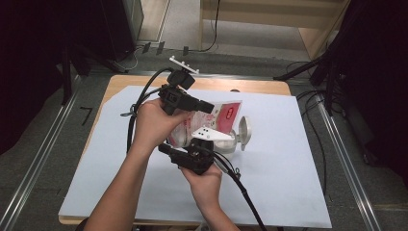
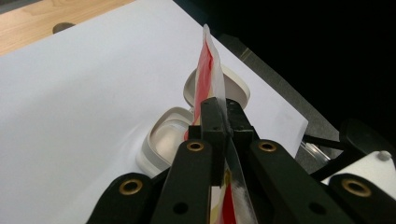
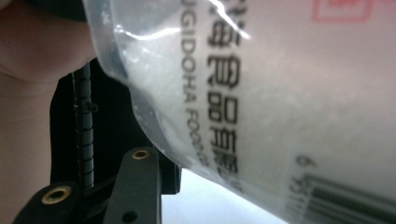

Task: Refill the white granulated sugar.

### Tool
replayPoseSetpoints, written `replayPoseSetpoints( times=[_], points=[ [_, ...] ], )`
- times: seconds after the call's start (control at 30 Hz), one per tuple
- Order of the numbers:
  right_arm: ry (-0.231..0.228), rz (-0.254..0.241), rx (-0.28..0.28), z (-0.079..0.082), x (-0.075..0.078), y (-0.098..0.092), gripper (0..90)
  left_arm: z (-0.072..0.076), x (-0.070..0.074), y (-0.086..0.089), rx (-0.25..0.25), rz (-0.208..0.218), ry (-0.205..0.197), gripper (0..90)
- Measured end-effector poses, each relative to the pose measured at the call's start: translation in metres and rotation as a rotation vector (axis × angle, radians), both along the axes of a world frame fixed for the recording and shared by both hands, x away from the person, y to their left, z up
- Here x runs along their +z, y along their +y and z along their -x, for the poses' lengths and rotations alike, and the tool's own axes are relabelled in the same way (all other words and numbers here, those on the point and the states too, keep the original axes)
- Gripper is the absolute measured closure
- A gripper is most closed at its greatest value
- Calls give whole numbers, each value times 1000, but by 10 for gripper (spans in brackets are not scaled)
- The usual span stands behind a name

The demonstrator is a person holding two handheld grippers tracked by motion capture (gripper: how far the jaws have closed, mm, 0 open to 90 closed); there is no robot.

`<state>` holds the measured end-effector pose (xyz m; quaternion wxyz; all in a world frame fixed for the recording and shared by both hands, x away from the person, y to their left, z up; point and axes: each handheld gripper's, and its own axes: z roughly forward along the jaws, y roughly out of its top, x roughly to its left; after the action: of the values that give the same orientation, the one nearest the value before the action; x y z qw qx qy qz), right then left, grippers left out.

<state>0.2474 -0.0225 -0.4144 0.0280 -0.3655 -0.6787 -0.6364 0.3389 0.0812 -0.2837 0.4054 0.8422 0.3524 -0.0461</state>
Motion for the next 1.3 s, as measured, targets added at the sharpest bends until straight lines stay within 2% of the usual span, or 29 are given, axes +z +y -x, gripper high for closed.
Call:
replayPoseSetpoints(
  times=[0.13, 0.23, 0.33, 0.37, 0.43, 0.63, 0.67, 0.87, 1.0, 1.1, 1.3],
  points=[
    [15, -4, 3, 0, 1, 0, 624, 0, -1, -3, -7, 2, 0, 897],
    [51, -35, 6, -3, 0, -1, 627, 1, -2, -8, -13, -9, -9, 878],
    [72, -54, 7, -3, 0, -2, 627, -2, -3, -9, -20, 4, 6, 861],
    [73, -55, 7, -3, 0, -2, 627, -3, -3, -10, -21, -8, 13, 864],
    [69, -59, 4, -4, 0, -3, 626, -4, -2, -11, -26, -13, 11, 879],
    [65, -80, 8, -6, 2, -2, 622, -9, 4, -16, -45, -78, 17, 892],
    [57, -76, 8, -7, 2, -2, 622, -9, 4, -17, -44, -73, 19, 894],
    [42, -68, 14, -9, 4, -4, 620, -14, 7, -23, -63, -114, 20, 896],
    [35, -59, 9, -8, 5, -5, 615, -16, 6, -25, -58, -98, 31, 895],
    [34, -61, 10, -9, 4, -6, 615, -17, 6, -26, -69, -112, 37, 895],
    [35, -56, 8, -9, 3, -7, 618, -18, 4, -28, -70, -107, 43, 894]
  ],
)
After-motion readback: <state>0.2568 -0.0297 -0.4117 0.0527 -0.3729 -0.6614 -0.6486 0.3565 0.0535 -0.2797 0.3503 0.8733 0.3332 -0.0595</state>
